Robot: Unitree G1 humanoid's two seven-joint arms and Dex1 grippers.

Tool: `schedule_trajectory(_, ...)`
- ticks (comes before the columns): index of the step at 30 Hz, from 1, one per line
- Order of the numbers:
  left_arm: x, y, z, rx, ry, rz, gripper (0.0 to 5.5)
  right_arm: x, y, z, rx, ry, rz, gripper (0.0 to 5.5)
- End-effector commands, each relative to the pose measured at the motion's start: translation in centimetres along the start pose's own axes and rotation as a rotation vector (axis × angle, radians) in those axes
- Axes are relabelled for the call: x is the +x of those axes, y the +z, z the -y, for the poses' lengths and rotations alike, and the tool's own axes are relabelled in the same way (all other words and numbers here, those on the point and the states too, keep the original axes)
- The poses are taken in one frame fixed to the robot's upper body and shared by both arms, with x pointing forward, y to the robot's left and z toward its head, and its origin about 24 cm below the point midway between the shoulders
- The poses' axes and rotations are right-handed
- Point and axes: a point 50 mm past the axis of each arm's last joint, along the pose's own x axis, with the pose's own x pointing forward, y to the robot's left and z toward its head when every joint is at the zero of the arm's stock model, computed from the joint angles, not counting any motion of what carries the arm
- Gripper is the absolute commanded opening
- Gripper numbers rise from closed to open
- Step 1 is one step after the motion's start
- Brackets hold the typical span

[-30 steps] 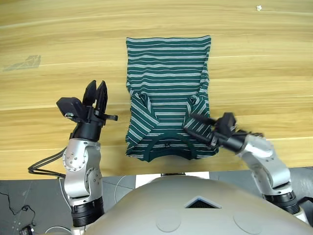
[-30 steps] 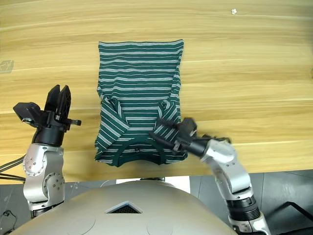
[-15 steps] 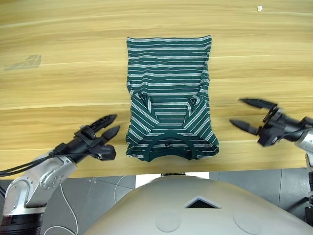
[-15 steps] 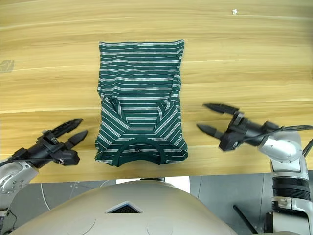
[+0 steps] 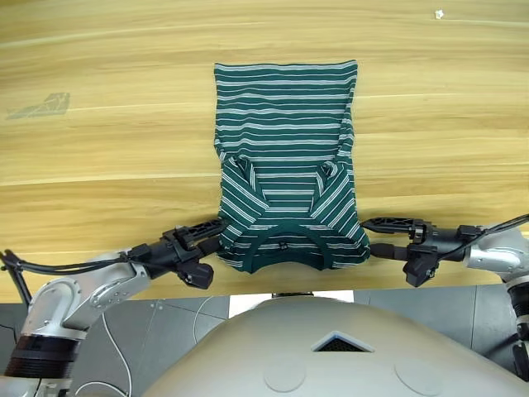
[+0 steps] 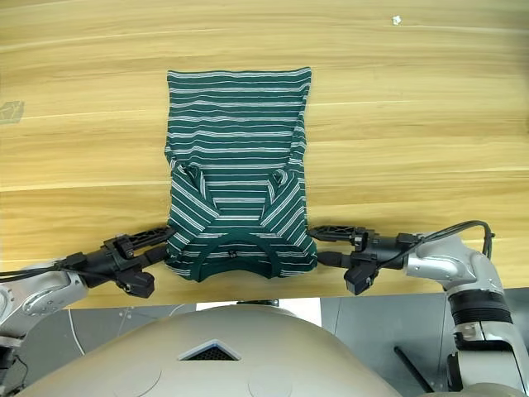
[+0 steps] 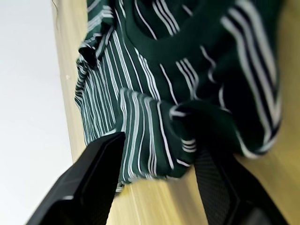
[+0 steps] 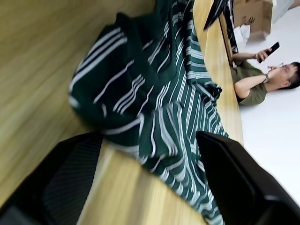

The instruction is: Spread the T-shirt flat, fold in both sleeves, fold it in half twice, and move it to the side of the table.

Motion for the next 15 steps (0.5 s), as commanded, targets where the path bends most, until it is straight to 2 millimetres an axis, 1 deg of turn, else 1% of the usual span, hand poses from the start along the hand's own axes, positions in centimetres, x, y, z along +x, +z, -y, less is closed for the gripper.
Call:
schedule_trajectory(1,-0.3,0.2,1.6,0.007,-0.125,-0.002,2.57,0.2,0.1,-0.7,0.031,0.048,0.004,3.68)
schedule_trajectory(3,-0.6,0.2,1.8,0.014,-0.153,0.001,2.59,0.1,0.1,-0.9,0.044,0.052,0.0,3.37)
schedule_trajectory(5,-0.8,0.3,2.4,0.008,-0.193,0.004,2.33,0.0,0.1,-0.9,0.056,0.052,-0.002,3.03)
schedule_trajectory(6,-0.9,0.3,2.5,0.005,-0.209,0.004,2.1,-0.1,0.1,-1.0,0.06,0.054,-0.004,2.82)
schedule_trajectory(11,-1.0,0.3,2.7,0.005,-0.223,0.0,1.38,-0.2,-0.1,-0.9,0.068,0.055,-0.011,2.04)
schedule_trajectory(15,-1.2,0.4,2.9,0.003,-0.234,-0.001,0.53,-0.1,-0.2,-0.9,0.073,0.054,-0.013,1.19)
